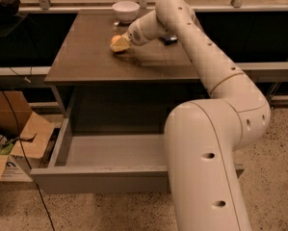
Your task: Place orange into top drawer
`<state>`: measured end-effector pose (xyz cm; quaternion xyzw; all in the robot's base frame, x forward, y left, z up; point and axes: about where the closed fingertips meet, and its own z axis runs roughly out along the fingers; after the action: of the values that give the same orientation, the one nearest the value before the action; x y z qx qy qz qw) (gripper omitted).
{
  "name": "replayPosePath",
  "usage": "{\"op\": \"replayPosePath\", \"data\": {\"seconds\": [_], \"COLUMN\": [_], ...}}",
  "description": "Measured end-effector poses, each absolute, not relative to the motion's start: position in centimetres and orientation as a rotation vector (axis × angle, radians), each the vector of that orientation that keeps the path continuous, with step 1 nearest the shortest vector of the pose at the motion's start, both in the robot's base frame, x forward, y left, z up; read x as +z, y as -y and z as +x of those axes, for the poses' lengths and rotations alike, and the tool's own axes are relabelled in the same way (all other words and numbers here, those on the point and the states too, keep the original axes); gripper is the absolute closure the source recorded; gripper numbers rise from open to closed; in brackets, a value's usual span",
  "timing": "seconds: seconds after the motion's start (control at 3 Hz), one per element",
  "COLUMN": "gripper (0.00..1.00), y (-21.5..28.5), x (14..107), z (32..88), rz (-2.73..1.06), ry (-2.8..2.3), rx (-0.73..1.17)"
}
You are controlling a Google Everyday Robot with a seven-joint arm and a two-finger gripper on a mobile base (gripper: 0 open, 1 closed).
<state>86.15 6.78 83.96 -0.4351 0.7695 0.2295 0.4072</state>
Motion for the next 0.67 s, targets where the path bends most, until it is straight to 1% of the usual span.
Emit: {"op": "replayPosePath", "data": {"seconds": [0.33, 0.67], "gripper": [0.86, 1.00], "y": [-6.8, -6.9], "x": [84.0, 84.9], "z": [86.1, 83.9], "rz": [-1.097, -1.139], "ry": [-1.940, -1.926], "rx": [0.579, 0.592]}}
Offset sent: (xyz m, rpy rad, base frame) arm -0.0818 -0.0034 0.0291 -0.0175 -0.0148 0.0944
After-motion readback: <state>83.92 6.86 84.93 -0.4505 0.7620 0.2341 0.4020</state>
